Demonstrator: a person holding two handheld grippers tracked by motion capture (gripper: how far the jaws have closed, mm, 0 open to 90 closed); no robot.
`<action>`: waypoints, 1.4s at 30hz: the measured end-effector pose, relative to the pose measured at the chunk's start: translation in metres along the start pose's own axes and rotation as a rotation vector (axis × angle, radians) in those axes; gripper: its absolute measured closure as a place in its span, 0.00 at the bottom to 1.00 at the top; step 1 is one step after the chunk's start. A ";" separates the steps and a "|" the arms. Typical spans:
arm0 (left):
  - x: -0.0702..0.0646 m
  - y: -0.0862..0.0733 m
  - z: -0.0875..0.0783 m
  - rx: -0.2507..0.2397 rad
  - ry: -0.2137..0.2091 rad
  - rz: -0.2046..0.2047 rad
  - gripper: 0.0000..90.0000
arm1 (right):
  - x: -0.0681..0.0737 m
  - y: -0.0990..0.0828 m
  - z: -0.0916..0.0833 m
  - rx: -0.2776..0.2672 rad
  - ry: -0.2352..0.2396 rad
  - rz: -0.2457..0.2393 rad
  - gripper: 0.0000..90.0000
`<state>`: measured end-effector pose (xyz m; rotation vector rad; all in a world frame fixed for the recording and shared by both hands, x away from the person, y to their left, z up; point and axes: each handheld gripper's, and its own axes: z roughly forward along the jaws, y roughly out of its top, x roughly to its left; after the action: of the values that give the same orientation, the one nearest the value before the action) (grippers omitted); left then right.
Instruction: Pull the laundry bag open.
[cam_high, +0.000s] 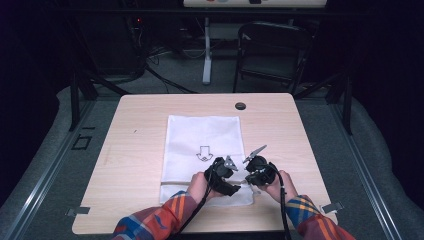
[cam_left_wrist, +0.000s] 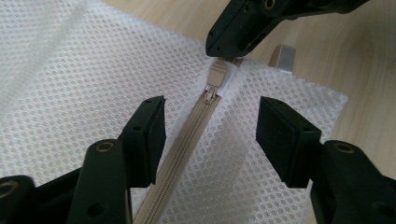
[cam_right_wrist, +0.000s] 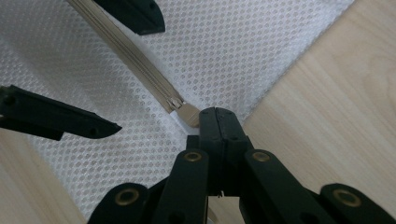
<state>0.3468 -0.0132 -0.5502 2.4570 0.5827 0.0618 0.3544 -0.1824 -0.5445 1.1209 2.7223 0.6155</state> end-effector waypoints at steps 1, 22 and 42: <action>0.000 -0.001 0.001 0.016 0.006 0.000 0.48 | 0.000 0.000 0.002 -0.004 0.003 0.010 1.00; 0.004 -0.016 0.006 -0.001 0.009 -0.038 0.67 | 0.008 0.007 0.005 -0.056 0.055 -0.013 1.00; 0.005 -0.006 0.015 -0.037 0.002 0.025 0.88 | 0.001 0.001 0.011 -0.031 0.035 0.007 1.00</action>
<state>0.3521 -0.0153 -0.5662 2.4284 0.5463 0.0844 0.3571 -0.1774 -0.5538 1.1241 2.7290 0.6832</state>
